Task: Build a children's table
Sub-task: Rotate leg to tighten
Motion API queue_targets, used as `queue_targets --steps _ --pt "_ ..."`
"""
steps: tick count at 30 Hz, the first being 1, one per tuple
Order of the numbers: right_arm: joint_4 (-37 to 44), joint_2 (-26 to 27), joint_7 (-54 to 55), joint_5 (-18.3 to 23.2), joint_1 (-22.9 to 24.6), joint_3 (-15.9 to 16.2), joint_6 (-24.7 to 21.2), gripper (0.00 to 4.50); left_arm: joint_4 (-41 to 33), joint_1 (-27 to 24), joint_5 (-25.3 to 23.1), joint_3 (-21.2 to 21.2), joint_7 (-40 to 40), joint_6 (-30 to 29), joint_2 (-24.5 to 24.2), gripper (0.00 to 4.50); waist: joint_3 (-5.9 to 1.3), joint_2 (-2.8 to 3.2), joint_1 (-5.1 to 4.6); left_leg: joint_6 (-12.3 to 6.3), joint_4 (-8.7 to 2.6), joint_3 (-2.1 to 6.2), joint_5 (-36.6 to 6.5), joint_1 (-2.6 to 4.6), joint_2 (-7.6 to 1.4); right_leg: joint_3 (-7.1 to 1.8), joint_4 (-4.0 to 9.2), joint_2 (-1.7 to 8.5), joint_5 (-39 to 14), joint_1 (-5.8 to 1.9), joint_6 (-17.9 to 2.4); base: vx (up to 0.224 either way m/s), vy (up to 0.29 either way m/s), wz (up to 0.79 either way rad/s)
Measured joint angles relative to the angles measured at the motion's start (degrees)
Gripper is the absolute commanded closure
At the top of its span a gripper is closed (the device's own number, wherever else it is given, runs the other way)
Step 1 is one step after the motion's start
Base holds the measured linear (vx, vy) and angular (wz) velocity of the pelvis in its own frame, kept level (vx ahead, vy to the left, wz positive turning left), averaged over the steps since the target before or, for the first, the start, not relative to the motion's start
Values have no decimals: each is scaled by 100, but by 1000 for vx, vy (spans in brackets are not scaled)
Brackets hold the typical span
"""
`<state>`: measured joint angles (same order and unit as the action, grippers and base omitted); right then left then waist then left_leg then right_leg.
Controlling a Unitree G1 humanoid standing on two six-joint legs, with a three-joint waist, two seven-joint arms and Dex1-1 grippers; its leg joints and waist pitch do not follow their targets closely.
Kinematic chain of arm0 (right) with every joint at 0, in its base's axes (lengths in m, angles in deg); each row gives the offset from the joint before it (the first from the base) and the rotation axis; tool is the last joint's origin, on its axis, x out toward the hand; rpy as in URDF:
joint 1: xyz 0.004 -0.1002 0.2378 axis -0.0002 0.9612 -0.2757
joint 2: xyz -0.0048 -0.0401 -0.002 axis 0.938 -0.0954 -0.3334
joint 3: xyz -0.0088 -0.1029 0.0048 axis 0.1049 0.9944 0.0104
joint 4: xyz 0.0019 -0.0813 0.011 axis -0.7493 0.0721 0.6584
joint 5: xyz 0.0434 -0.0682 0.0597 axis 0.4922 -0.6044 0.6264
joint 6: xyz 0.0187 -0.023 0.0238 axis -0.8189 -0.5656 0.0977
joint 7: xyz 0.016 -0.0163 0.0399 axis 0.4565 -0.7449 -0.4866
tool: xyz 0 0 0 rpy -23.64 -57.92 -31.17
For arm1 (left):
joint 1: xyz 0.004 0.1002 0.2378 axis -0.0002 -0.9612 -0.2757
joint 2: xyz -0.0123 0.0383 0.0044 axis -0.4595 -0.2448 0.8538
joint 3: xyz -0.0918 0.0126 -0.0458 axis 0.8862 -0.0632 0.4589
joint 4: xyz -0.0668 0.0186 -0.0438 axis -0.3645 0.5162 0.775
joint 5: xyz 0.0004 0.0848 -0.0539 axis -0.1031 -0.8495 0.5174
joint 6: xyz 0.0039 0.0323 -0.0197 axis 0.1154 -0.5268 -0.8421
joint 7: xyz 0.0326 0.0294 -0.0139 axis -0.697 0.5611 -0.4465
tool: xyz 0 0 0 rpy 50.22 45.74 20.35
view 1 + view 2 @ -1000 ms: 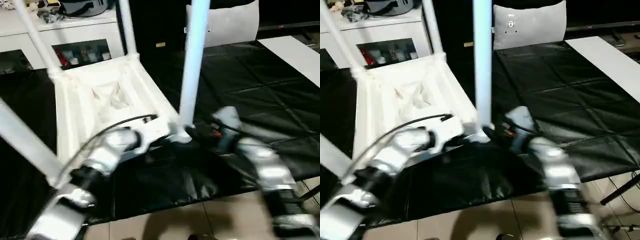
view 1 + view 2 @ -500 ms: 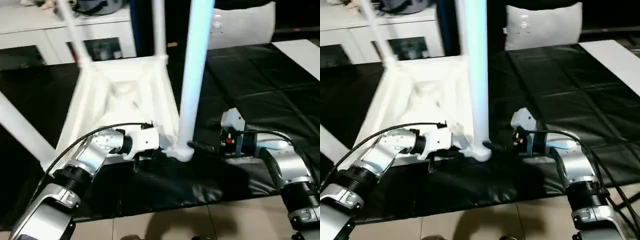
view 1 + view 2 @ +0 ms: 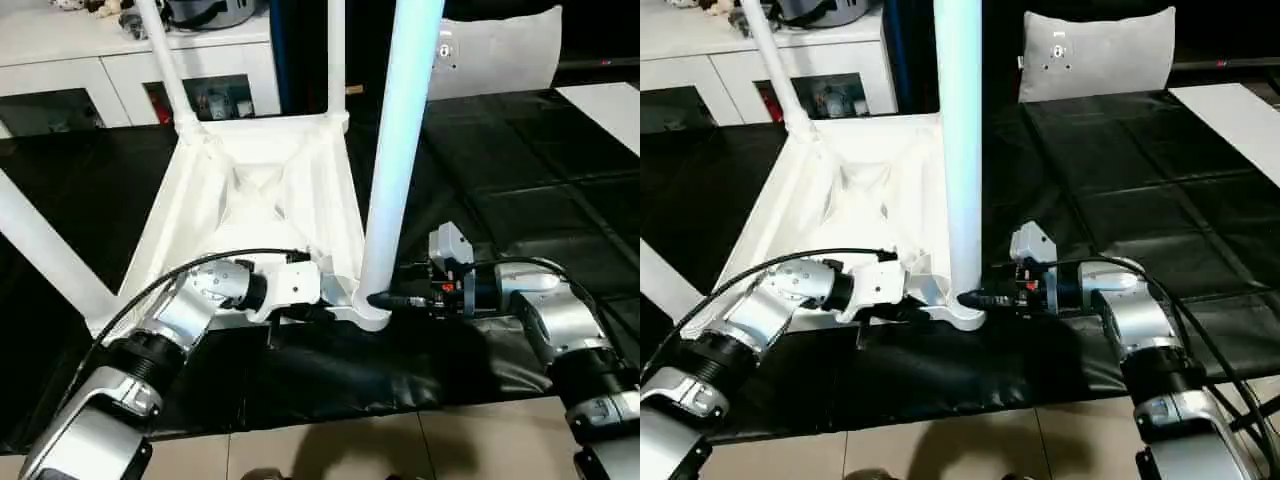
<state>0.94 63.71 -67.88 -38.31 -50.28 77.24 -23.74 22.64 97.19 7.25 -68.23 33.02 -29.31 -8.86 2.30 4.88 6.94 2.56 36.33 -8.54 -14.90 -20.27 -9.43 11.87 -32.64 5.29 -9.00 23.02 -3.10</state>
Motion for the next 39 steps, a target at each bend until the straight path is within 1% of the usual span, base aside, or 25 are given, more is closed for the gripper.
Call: queue_targets --steps 4,6,8,10,12,14,16,17,18,20,21,23,24,25,26,27,28,30,31,33,35,36,37,38,39 --pt "18 49 2 27 24 -27 -82 265 29 11 1 15 13 -14 18 450 -1 1 -2 0 0 0 0 2 0 0 -2 0 -1 0 0 0 0 0" --pt "160 77 16 80 132 -51 -234 265 41 29 7 22 13 -82 80 450 -4 6 24 0 0 -1 0 2 0 0 -2 1 -2 0 1 0 0 0" --pt "391 86 167 80 265 -88 -397 265 40 42 57 37 15 -252 153 450 -7 8 41 0 0 -2 0 8 0 -2 -2 1 -3 -4 3 0 0 0" --pt "628 201 606 11 399 -152 -588 265 38 58 71 145 -76 -654 256 450 -16 13 32 1 0 -7 1 24 0 -5 -4 1 -2 -16 2 0 0 0" --pt "778 591 1512 -164 442 -243 -834 265 103 137 -11 282 -406 -1133 338 450 -21 11 -89 26 -1 -10 14 35 0 -5 -6 0 2 -20 -4 0 0 0" --pt "889 791 2078 -300 447 -287 -1015 266 152 172 -38 339 -665 -1352 428 450 -20 18 -216 68 -1 -11 11 37 0 -1 2 -1 3 -22 -1 0 0 0" --pt "968 1094 2826 -461 445 -421 -1255 266 250 231 -138 388 -1063 -1521 620 450 -20 19 -363 78 -3 -2 22 36 -11 18 44 -11 10 -45 10 0 0 0" --pt "1011 1377 3410 -602 443 -526 -1372 266 349 293 -197 444 -1345 -1645 749 450 -18 25 -439 80 -3 0 25 39 -22 31 70 -17 14 -59 16 0 0 0" --pt "1033 1770 4153 -803 422 -626 -1463 266 455 388 -287 497 -1679 -1817 909 450 -7 45 -552 84 -1 7 27 37 -36 69 110 -17 18 -79 24 0 0 0" --pt "1096 1971 4758 -952 386 -636 -1558 266 464 425 -338 528 -1956 -1975 1071 450 9 104 -683 82 -4 28 26 29 -54 140 195 -12 29 -125 41 0 0 0" --pt "1110 2033 4976 -994 364 -639 -1616 266 464 425 -339 546 -2087 -2029 1158 450 10 110 -743 73 -4 31 21 27 -52 139 216 -12 39 -136 57 0 0 0" --pt "1117 2090 5154 -1008 345 -640 -1643 266 464 424 -340 561 -2184 -2046 1207 450 10 110 -804 61 -4 32 11 25 -42 136 216 -6 42 -143 61 0 0 0" --pt "1120 2121 5220 -1029 345 -639 -1621 266 464 425 -343 561 -2220 -2043 1210 450 10 111 -815 52 -5 33 5 22 -39 136 215 -4 43 -143 61 0 0 0" --pt "1124 2124 5243 -1045 345 -639 -1597 231 464 425 -349 561 -2239 -2028 1213 450 9 113 -815 46 -6 34 1 22 -37 135 214 -3 46 -143 58 0 0 0" --pt "1123 2120 5243 -1054 354 -638 -1540 210 464 425 -366 558 -2255 -1985 1212 450 9 112 -813 41 -6 36 -2 18 -36 134 212 -2 58 -141 53 0 0 0" --pt "1134 2088 5204 -1055 404 -638 -1415 196 464 424 -391 542 -2268 -1903 1209 450 9 112 -804 32 -6 37 -5 10 -33 132 210 -1 77 -134 48 0 0 0" --pt "1160 2078 5185 -1053 444 -638 -1359 193 464 424 -394 529 -2271 -1866 1207 450 8 112 -797 28 -7 39 -8 6 -32 132 209 -1 81 -131 47 0 0 0" --pt "1235 2045 5153 -1064 548 -633 -1217 174 464 424 -397 507 -2281 -1789 1200 450 8 113 -762 -1 -8 41 -2 1 -29 123 186 1 81 -117 43 0 0 0" --pt "1330 1974 5135 -1078 648 -607 -1125 162 464 426 -393 488 -2289 -1721 1188 450 8 112 -715 -3 -10 41 -4 -6 -29 119 175 2 72 -104 39 0 0 0" --pt "1509 1874 5030 -1039 794 -603 -1122 148 475 434 -403 451 -2326 -1607 1149 450 8 111 -641 -4 -12 41 -5 -12 -30 118 165 2 62 -94 36 0 0 0" --pt "1681 1714 4850 -964 948 -621 -1160 130 564 461 -422 415 -2368 -1468 1142 450 8 109 -600 -4 -13 40 -5 -10 -30 118 164 2 61 -94 35 0 0 0" --pt "1797 1630 4681 -910 1090 -613 -1159 115 636 477 -459 402 -2438 -1354 1141 450 9 107 -581 -4 -13 38 -5 -8 -30 117 164 2 61 -94 35 0 0 0" --pt "1830 1541 4492 -823 1251 -609 -1161 115 743 518 -484 407 -2556 -1270 1133 450 16 97 -564 -4 -12 36 -4 -6 -30 116 163 2 62 -94 34 0 0 0" --pt "1842 1500 4400 -781 1367 -614 -1160 109 824 555 -507 419 -2643 -1226 1132 450 21 90 -561 -4 -12 32 -3 -4 -31 115 163 2 63 -93 33 0 0 0" --pt "1870 1463 4311 -731 1506 -622 -1151 92 874 565 -506 453 -2705 -1193 1137 450 26 83 -574 -3 -12 29 -3 -3 -32 114 163 2 63 -91 33 0 0 0"
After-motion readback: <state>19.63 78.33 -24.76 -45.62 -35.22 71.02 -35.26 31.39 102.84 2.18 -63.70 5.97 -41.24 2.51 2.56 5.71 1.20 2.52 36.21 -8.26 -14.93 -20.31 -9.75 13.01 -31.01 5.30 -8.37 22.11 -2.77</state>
